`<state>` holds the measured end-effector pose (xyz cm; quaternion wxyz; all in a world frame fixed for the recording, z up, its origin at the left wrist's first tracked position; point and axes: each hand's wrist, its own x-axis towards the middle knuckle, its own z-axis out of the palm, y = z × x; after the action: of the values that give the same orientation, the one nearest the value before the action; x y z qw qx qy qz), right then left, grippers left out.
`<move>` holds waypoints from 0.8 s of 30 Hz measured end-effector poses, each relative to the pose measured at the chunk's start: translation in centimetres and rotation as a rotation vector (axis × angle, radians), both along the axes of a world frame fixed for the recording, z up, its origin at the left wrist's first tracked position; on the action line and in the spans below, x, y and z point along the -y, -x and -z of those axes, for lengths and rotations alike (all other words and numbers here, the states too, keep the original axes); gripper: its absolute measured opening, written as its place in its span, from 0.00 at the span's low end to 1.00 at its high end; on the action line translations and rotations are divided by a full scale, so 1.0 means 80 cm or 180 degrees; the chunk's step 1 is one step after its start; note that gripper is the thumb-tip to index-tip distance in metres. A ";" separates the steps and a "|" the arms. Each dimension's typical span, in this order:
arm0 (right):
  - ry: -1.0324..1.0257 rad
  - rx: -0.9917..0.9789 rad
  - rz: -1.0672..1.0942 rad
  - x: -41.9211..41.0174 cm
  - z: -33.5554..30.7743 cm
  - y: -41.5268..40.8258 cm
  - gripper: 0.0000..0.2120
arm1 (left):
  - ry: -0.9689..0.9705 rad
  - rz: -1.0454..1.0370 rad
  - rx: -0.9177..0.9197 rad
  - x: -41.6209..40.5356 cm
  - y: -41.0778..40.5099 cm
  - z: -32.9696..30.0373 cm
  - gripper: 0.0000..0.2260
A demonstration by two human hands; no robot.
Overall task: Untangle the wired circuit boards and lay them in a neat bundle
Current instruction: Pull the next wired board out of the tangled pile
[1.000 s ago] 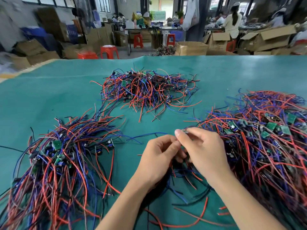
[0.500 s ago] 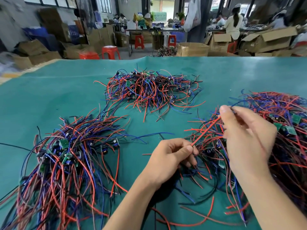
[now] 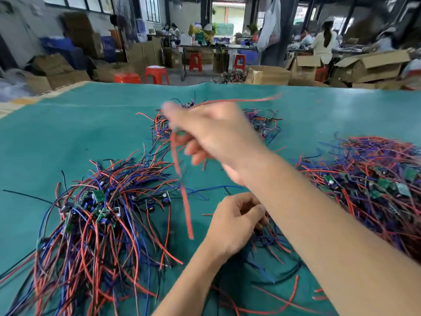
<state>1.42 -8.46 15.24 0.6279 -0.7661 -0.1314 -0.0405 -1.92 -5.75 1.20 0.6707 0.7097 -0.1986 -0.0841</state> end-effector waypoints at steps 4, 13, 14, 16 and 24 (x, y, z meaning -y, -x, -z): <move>0.2348 -0.0527 -0.1160 -0.016 -0.002 -0.051 0.18 | -0.0079 -0.0030 -0.0073 0.000 -0.004 0.005 0.10; 0.3799 -0.0850 0.0864 0.113 0.081 -0.149 0.12 | -0.0161 -0.0129 0.0034 0.004 -0.007 0.011 0.07; 0.3759 -0.0843 0.0956 0.123 0.092 -0.151 0.13 | -0.0172 -0.0133 0.0071 0.004 -0.007 0.012 0.07; 0.3559 -0.0680 0.1240 0.133 0.105 -0.154 0.15 | -0.0170 -0.0123 0.0114 0.004 -0.008 0.013 0.07; 0.2527 -0.0626 0.1667 0.160 0.088 -0.150 0.08 | -0.0116 -0.0133 -0.0046 0.005 -0.008 0.013 0.07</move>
<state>13.40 -21.24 8.20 0.2652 -0.9540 0.1206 -0.0713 -1.26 -6.12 0.15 0.6607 0.7252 -0.1773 -0.0788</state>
